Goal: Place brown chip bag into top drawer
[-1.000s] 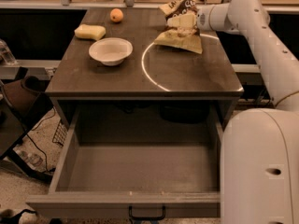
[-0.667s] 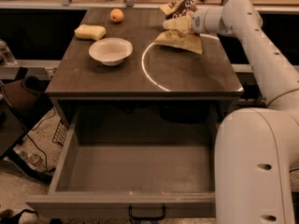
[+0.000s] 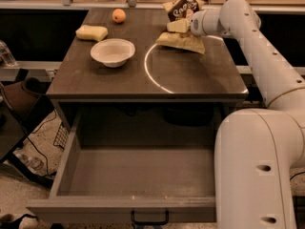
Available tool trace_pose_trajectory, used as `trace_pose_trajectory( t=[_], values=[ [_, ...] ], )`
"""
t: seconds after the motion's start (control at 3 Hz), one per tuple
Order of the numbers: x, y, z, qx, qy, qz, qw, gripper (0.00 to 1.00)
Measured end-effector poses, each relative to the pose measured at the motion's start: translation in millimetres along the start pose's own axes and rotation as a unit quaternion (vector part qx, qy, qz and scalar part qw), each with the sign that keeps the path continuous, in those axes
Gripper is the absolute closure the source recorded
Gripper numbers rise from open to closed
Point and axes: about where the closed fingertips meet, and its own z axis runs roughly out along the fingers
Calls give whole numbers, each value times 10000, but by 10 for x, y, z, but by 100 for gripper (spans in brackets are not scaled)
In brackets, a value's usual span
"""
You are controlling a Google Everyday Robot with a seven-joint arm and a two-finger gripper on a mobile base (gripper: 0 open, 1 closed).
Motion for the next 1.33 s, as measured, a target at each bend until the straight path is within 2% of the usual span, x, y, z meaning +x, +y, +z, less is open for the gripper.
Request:
trace_pose_trajectory(
  t=[0.67,1.0,1.33],
  values=[
    [35,37,59,-36,29,5,10000,96],
    [44,50,77,-48,39,7,10000,100],
    [36,52,74,-47,39,6,10000,100]
  ],
)
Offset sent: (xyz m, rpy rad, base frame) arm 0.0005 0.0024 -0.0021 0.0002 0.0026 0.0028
